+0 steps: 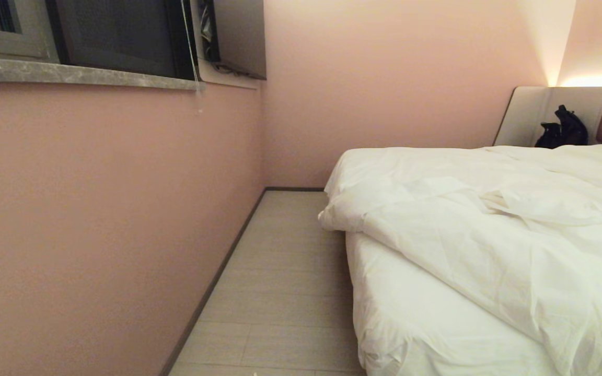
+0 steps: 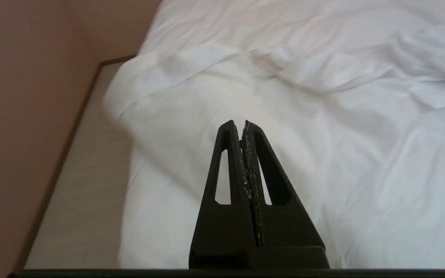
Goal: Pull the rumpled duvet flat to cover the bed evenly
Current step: Hold the folded corner of the quilt
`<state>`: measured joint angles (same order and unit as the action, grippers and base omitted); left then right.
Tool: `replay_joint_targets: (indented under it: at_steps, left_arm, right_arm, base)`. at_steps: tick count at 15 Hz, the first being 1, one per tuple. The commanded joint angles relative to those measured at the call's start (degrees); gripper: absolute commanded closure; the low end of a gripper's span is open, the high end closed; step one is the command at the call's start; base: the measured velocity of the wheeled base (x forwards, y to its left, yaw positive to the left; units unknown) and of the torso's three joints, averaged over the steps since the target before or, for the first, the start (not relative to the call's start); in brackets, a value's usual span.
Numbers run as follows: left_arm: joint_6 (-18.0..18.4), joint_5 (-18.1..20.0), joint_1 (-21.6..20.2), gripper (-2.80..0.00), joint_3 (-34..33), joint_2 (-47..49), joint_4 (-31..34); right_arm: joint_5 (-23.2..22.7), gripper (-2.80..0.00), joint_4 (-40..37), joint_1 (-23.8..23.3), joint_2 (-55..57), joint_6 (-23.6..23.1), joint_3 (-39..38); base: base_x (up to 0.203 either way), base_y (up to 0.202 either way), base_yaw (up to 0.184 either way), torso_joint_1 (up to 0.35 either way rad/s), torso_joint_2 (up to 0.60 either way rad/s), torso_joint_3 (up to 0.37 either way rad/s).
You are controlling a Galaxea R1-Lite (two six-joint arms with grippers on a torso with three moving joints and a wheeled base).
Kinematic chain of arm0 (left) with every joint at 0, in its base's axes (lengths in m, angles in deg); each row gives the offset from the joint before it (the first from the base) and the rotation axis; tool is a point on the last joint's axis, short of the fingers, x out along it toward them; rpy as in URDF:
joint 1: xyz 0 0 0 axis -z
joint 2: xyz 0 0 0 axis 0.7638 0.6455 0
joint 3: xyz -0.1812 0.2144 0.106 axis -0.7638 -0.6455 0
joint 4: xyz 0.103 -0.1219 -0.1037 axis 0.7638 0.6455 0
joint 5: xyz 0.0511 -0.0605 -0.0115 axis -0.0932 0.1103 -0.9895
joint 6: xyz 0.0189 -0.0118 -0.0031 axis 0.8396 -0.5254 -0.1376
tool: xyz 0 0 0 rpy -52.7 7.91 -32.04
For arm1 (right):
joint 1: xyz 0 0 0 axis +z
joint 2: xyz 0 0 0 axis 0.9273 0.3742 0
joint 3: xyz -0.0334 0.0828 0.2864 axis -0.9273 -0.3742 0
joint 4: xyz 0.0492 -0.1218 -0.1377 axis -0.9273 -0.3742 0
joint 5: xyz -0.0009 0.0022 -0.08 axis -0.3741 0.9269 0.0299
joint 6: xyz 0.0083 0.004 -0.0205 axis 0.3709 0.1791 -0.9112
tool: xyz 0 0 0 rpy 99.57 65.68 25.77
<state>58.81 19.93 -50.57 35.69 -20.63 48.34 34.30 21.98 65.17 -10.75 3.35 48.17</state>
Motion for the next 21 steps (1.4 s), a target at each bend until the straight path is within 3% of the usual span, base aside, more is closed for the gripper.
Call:
replay_joint_targets:
  at_steps: [1,4,8,13,18,19,21]
  left_arm:
    - [0.0,0.0,0.0,0.0,0.0,0.0,0.0]
    - [0.0,-0.1,0.0,0.0,0.0,0.0,0.0]
    - [0.0,-0.1,0.0,0.0,0.0,0.0,0.0]
    - [0.0,0.0,0.0,0.0,0.0,0.0,0.0]
    - [0.0,-0.1,0.0,0.0,0.0,0.0,0.0]
    - [0.0,-0.1,0.0,0.0,0.0,0.0,0.0]
    - [0.0,0.0,0.0,0.0,0.0,0.0,0.0]
  right_arm:
    - [2.1,0.0,0.0,-4.8,12.9,0.0,6.0]
    - [2.3,0.0,-1.3,-12.0,23.0,0.1,12.8]
    - [2.1,0.0,-1.9,-17.9,34.0,2.5,16.9]
    - [1.6,0.0,-1.7,-20.5,44.3,7.8,20.9]
    - [-0.2,0.0,-2.6,-21.1,47.5,9.5,24.9]
    - [-0.2,-2.8,-3.0,-21.2,48.4,9.7,25.2]
    - [-0.3,-2.8,-3.2,-21.5,49.8,10.3,25.4]
  base:
    - [0.0,0.0,0.0,0.0,0.0,0.0]
    - [0.0,0.0,0.0,0.0,0.0,0.0]
    - [0.0,0.0,0.0,0.0,0.0,0.0]
    - [0.0,0.0,0.0,0.0,0.0,0.0]
    - [0.0,0.0,0.0,0.0,0.0,0.0]
    - [0.0,0.0,0.0,0.0,0.0,0.0]
    - [0.0,0.0,0.0,0.0,0.0,0.0]
